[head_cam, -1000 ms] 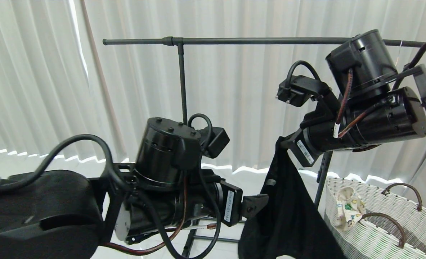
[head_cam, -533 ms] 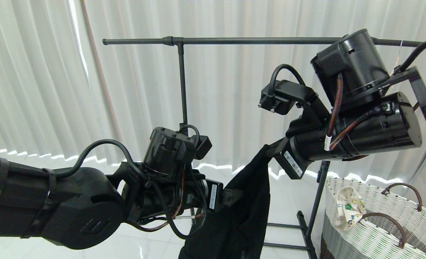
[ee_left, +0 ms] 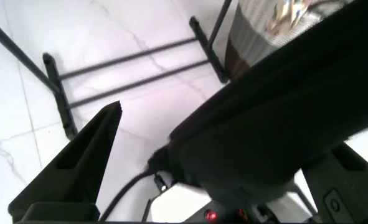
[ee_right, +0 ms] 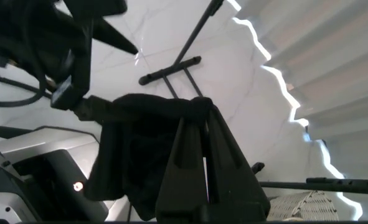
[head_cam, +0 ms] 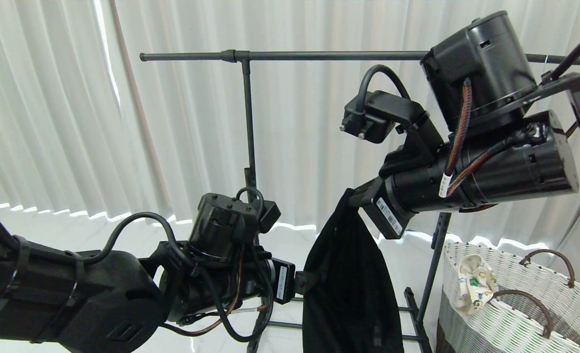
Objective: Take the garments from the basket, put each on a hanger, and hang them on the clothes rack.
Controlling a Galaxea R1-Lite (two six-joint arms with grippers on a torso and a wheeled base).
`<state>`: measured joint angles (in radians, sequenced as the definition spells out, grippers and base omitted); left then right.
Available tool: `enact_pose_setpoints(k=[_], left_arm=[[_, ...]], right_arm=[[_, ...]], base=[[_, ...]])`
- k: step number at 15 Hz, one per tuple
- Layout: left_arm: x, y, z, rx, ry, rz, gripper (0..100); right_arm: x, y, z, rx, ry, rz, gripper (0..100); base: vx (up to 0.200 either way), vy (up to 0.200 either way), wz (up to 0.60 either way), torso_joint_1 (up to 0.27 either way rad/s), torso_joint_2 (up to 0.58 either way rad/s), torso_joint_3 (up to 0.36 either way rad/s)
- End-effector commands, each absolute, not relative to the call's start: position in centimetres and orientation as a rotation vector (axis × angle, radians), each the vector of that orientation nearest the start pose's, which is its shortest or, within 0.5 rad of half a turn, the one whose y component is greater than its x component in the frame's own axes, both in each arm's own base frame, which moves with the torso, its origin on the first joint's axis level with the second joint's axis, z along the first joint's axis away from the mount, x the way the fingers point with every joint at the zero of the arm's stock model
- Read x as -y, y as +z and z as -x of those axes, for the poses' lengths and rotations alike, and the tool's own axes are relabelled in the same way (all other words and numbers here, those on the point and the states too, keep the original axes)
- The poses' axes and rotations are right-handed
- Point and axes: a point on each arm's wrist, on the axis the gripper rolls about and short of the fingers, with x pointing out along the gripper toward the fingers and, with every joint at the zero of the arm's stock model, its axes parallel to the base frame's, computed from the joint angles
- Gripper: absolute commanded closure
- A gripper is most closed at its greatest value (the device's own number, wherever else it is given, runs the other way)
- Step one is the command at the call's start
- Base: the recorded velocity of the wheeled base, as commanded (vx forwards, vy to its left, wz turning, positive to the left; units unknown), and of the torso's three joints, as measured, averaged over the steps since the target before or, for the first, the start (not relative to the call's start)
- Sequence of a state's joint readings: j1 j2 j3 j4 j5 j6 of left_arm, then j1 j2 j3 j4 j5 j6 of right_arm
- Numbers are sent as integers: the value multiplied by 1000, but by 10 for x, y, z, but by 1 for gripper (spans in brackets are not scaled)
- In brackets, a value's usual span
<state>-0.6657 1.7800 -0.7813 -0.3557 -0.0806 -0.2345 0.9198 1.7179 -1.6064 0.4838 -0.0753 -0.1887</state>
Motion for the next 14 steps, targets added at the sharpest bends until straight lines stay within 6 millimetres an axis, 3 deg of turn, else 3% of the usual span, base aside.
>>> enact_pose_setpoints(k=[1,14], left_arm=[[190,115,-237,-745,-636,14,0],[169,93,-215,-804,-591,-121,0]], right_arm=[[-246,299,-186,-446,881,461,100],[-226,306,-176,-490,862,481,100]], base=[[0,0,0,0,0,0],[0,0,0,0,0,0]])
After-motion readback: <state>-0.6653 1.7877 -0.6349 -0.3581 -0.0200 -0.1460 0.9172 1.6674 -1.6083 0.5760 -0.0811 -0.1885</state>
